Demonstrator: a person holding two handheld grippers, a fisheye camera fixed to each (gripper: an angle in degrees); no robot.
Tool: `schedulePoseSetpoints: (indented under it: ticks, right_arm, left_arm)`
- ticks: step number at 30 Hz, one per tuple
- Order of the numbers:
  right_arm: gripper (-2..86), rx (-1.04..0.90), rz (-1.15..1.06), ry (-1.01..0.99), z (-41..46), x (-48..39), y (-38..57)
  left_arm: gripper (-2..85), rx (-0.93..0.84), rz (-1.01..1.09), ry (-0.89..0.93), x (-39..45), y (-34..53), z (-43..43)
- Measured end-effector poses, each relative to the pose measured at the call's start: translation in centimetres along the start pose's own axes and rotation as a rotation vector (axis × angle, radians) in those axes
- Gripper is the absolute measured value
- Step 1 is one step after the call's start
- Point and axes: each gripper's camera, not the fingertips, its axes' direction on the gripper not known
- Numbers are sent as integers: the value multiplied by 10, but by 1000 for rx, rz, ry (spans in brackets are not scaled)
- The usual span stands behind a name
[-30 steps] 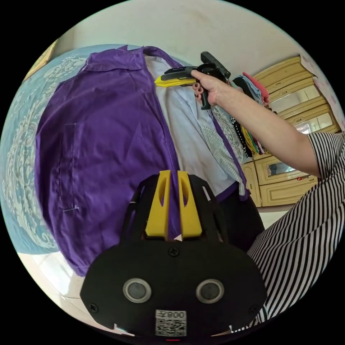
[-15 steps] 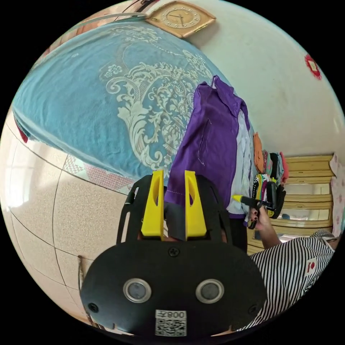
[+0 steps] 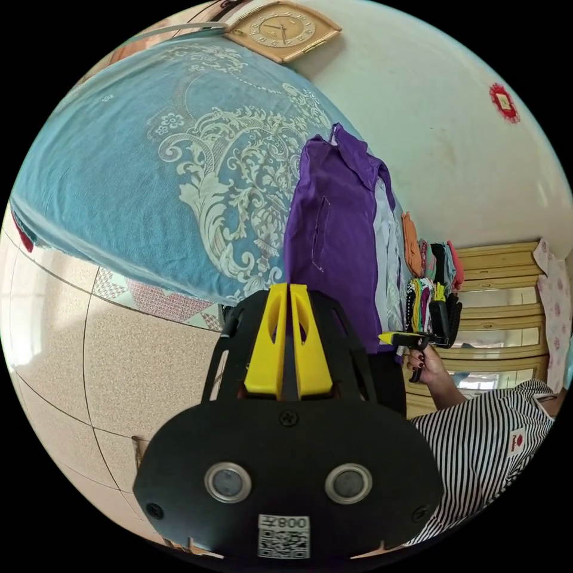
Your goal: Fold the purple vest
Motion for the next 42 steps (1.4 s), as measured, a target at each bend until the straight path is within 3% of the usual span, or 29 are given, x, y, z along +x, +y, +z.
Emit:
schedulePoseSetpoints:
  ticks: [4, 9, 20, 30, 37, 42]
  right_arm:
    - [10, 13, 98, 13, 7, 22, 8]
    - [9, 3, 57, 111, 13, 10, 25]
    - [34, 93, 41, 73, -16, 8, 78]
    - [70, 433, 152, 281, -134, 37, 160]
    - [75, 471, 217, 254, -146, 78, 177]
    - [81, 581, 201, 272, -170, 76, 204]
  left_arm:
    - [9, -51, -11, -60, 17, -7, 28]
    - [17, -34, -1, -98, 42, -11, 42]
    - [29, 97, 76, -108, 152, -39, 80]
    - [64, -170, 552, 189, 418, -164, 310]
    - [80, -335, 797, 113, 614, -240, 499]
    - [78, -388, 843, 32, 688, -268, 597]
